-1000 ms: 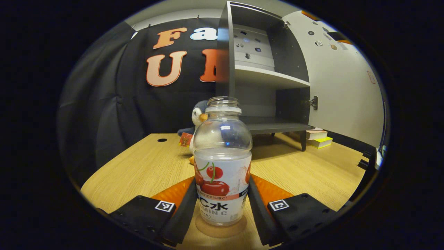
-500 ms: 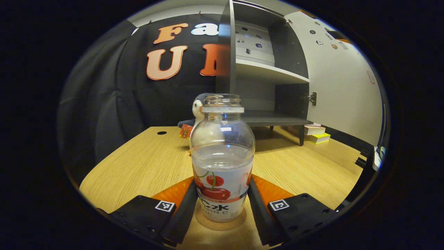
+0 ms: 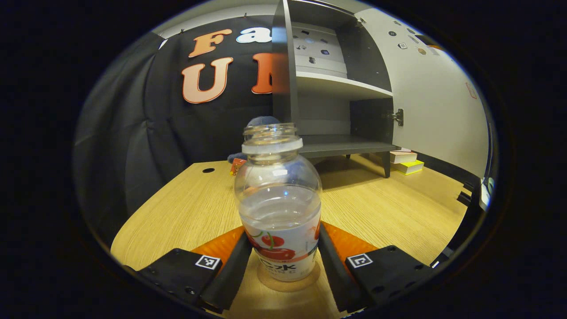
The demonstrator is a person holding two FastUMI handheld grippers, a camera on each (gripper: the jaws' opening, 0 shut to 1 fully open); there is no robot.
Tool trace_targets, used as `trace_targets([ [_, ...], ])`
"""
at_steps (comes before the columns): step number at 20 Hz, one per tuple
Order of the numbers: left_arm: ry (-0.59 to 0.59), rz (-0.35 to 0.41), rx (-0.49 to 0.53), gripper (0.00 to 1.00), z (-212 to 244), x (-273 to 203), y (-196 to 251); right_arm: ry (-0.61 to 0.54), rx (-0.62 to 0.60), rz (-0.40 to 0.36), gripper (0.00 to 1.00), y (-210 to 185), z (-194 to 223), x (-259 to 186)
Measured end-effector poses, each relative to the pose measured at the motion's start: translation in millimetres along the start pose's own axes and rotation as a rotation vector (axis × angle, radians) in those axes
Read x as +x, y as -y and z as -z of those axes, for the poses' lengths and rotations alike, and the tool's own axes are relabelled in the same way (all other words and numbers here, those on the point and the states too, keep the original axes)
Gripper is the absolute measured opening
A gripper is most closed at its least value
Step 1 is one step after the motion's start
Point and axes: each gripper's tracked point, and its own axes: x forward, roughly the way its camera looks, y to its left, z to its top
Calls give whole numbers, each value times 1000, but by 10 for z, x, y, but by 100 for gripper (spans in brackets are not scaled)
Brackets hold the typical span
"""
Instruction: Open the cabinet door with the right hand, grasp the bottle in the cabinet with the left hand and place it on the coaster, then close the cabinet door with the right hand.
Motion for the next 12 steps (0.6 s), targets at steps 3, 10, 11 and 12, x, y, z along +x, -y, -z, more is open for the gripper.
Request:
trace_targets([
  [3,10,6,13,94,-130,8,14,18,-5,5,97,49,-44,-38],
  [10,79,-3,41,94,-622,-44,19,75,22,34,95,231,-167,-193],
  [11,100,-10,46,94,-751,-65,19,86,25,41,95,273,-192,-220],
  [12,126,-15,50,94,-882,-81,11,96,28,51,95,324,-214,-249],
])
